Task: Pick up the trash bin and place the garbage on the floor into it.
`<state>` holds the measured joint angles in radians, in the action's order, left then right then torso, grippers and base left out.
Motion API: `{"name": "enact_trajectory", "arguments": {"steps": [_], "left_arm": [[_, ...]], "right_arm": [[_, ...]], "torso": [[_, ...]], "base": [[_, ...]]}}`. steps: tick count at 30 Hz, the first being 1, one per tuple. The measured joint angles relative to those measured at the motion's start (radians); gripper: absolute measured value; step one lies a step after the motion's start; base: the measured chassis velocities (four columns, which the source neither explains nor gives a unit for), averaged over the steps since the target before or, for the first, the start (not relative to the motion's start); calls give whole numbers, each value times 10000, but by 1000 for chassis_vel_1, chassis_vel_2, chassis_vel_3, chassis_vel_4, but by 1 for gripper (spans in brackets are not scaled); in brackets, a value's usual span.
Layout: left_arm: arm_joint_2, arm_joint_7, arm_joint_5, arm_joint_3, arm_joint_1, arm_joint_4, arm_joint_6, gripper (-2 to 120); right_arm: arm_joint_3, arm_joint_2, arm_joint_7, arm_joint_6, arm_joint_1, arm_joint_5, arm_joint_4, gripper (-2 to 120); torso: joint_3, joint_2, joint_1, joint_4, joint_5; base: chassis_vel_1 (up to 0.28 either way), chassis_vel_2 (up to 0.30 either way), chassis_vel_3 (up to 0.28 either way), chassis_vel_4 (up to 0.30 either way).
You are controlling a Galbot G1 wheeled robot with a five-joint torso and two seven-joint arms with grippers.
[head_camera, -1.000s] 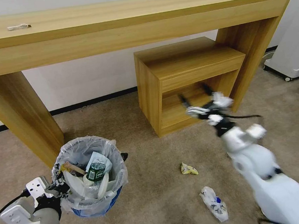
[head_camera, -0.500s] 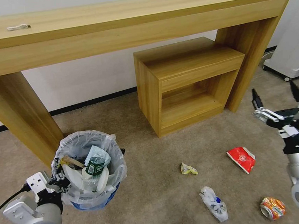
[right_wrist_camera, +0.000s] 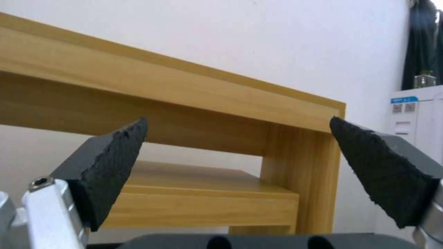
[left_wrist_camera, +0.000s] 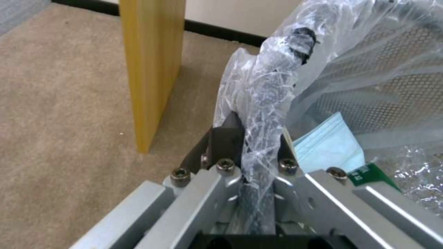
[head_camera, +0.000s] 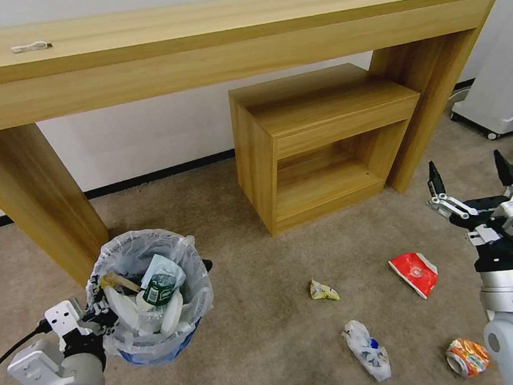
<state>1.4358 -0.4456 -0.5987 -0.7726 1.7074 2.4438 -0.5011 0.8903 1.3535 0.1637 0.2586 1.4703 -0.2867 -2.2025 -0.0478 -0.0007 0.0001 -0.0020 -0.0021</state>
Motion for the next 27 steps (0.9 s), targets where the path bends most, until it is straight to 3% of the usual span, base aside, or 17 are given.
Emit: {"name": "enact_trajectory", "arguments": {"steps": [27], "left_arm": [[-182,-50,-208,-22,23,86,-73,1]], "right_arm": [[-228,307,57,168,21,315,-90,100]], "torso": [[0,-1,0,-1,1]], "base": [[-88,-93,-89,-91]]}}
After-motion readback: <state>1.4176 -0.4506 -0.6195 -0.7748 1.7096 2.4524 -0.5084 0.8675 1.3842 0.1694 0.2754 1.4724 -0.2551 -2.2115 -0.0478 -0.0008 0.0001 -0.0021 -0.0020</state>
